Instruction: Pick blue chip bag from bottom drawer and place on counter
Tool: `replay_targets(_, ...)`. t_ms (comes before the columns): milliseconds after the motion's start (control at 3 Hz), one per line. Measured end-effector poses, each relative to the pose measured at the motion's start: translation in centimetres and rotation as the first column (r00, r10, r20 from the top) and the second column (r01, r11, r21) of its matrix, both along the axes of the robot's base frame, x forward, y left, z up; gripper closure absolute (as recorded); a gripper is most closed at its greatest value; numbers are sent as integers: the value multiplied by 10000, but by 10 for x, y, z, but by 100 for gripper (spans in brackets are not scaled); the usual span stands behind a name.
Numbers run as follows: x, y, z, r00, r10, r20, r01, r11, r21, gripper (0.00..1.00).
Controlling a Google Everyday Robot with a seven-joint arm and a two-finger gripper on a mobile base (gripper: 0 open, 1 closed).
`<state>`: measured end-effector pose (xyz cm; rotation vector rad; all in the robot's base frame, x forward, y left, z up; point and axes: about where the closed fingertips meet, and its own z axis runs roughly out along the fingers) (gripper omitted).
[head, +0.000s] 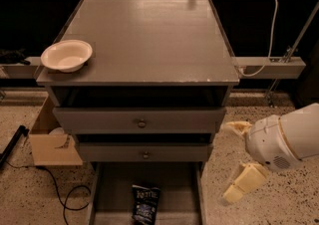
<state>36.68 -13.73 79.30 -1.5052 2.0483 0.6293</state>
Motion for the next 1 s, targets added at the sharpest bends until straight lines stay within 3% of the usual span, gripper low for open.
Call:
replay_targets(333, 0, 0, -1, 10000, -56, 20, 56, 10000, -25, 0)
replay_targets(667, 4, -1, -2, 9982, -578, 142, 574, 9981, 223, 0)
replay_targets(1000, -1, 7, -5, 9873, -1487, 560, 1469, 9885, 358, 0)
